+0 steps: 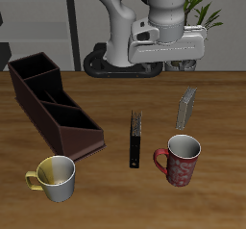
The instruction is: Place the red mug into the right desk caddy's right compartment
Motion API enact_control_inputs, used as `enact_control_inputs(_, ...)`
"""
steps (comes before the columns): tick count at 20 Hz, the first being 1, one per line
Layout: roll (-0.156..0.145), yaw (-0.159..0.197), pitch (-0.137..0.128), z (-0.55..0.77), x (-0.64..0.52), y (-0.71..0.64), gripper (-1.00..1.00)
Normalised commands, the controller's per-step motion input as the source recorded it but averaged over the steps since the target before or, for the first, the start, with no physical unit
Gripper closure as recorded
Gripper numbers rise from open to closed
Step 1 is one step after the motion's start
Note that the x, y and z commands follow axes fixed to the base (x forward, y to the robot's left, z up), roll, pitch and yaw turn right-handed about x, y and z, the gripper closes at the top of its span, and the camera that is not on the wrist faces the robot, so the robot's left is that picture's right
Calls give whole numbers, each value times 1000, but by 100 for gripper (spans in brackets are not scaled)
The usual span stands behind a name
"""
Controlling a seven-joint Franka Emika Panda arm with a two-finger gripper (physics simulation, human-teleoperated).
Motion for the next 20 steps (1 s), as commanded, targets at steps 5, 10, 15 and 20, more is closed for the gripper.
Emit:
enact_control_inputs(5, 18, -3, -56, 257, 497, 964, -100)
enact_control_inputs(10, 6, 7, 0, 75, 479, 633, -100)
enact_control_inputs(15, -24, 20, 29, -65, 612, 468, -100)
enact_control_inputs(20, 25, 7, 11, -173, 388, -68, -100)
